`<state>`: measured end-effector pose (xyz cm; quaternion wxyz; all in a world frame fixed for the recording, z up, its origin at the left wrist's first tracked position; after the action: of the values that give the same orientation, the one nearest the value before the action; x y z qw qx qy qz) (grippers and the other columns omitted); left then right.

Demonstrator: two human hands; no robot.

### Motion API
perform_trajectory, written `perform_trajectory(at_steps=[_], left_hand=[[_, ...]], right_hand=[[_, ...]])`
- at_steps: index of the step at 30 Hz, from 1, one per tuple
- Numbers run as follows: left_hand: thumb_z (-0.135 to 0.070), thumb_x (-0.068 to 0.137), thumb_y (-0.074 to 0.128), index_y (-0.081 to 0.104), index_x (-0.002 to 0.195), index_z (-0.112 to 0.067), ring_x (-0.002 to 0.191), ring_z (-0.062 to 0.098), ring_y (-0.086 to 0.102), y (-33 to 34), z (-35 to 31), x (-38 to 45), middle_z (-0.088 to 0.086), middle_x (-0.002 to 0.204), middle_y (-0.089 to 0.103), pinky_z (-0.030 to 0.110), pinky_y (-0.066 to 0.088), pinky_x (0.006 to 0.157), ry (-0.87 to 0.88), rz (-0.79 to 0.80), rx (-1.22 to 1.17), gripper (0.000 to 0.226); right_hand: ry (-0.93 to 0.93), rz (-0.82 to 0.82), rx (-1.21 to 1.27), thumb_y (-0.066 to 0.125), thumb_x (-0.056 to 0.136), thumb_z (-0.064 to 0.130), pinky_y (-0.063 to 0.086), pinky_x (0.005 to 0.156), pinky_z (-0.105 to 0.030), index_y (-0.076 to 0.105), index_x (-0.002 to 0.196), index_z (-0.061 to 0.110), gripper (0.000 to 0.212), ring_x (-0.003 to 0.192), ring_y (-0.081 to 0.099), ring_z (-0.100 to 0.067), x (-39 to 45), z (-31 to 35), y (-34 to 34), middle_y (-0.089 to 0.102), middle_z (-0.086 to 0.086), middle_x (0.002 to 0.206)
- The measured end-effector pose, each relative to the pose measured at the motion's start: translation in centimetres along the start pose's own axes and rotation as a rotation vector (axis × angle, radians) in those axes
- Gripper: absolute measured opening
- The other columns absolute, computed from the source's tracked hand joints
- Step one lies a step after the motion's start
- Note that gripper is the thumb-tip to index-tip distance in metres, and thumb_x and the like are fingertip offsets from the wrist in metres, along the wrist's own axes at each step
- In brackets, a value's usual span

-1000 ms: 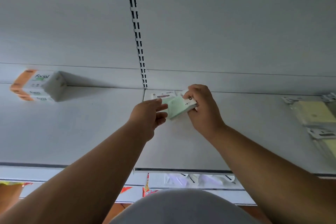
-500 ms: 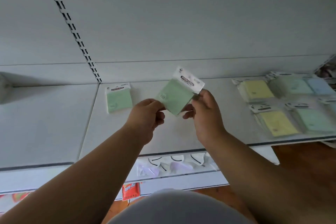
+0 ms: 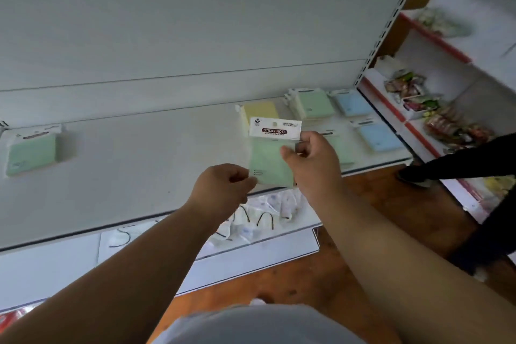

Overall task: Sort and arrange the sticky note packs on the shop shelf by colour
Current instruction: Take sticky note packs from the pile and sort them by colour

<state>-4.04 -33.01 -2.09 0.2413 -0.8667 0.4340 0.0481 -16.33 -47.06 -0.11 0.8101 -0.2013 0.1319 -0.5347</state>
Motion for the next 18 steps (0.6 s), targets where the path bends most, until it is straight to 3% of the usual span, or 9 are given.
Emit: perform_trajectory(at_steps=[3,6,8,10,14,18], left_hand=[[-0.025,0.082,0.070,0.068,0.099,-0.022,0.049,0.004,0.062,3.6,-2.4,0.3,-0.007,0.065,0.070,0.024,0.048,0.057,0.063,0.065,0.095,0.017],[-0.030,0.080,0.070,0.062,0.106,-0.026,0.056,0.003,0.066,6.9,-4.4,0.7,-0.011,0.068,0.072,0.023,0.047,0.059,0.114,0.139,0.194,0.027],[-0.032,0.081,0.070,0.060,0.105,-0.026,0.055,0.002,0.066,8.4,-5.5,0.9,-0.011,0.072,0.071,0.022,0.049,0.062,0.132,0.131,0.230,0.026],[-0.033,0.082,0.070,0.060,0.107,-0.025,0.061,0.005,0.068,9.7,-6.1,0.8,-0.010,0.077,0.071,0.024,0.054,0.069,0.122,0.121,0.253,0.028],[-0.038,0.080,0.069,0.063,0.118,-0.023,0.091,0.016,0.068,11.8,-8.1,2.7,-0.005,0.102,0.071,0.031,0.053,0.088,0.111,0.024,0.375,0.042],[-0.037,0.084,0.065,0.062,0.120,-0.024,0.108,0.018,0.061,13.6,-10.1,4.3,-0.004,0.115,0.066,0.028,0.047,0.092,0.087,-0.089,0.541,0.038]], right_hand=[[0.006,-0.068,-0.116,0.070,0.085,0.026,0.044,0.060,-0.013,0.058,0.104,0.024,0.023,0.071,0.058,-0.003,0.7,-1.6,-3.7,0.060,0.014,0.082],[0.044,-0.132,-0.137,0.069,0.086,0.025,0.046,0.061,-0.013,0.057,0.110,0.022,0.027,0.085,0.064,-0.012,0.9,-3.2,-6.8,0.065,0.007,0.096],[0.037,-0.110,-0.161,0.068,0.088,0.024,0.040,0.051,-0.005,0.054,0.111,0.022,0.026,0.084,0.061,-0.011,1.8,-3.9,-8.2,0.063,0.006,0.098],[0.048,-0.087,-0.215,0.068,0.088,0.027,0.040,0.054,-0.008,0.053,0.119,0.019,0.035,0.082,0.058,-0.011,2.6,-4.4,-9.3,0.060,0.006,0.095],[0.004,-0.044,-0.323,0.068,0.088,0.032,0.049,0.076,-0.027,0.051,0.127,0.015,0.046,0.092,0.062,-0.019,6.0,-5.1,-10.7,0.059,0.003,0.091],[-0.066,0.090,-0.481,0.065,0.089,0.036,0.041,0.074,-0.025,0.053,0.119,0.018,0.036,0.089,0.060,-0.020,9.9,-5.7,-10.9,0.059,0.002,0.090]])
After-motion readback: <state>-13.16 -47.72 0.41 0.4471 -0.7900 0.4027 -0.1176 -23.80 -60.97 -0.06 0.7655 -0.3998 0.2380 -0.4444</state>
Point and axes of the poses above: each hand's wrist, its own x-axis towards the middle knuckle, its own y-axis out of the palm, z = x × y, the point moved 4 cm from there along x, towards the middle knuckle
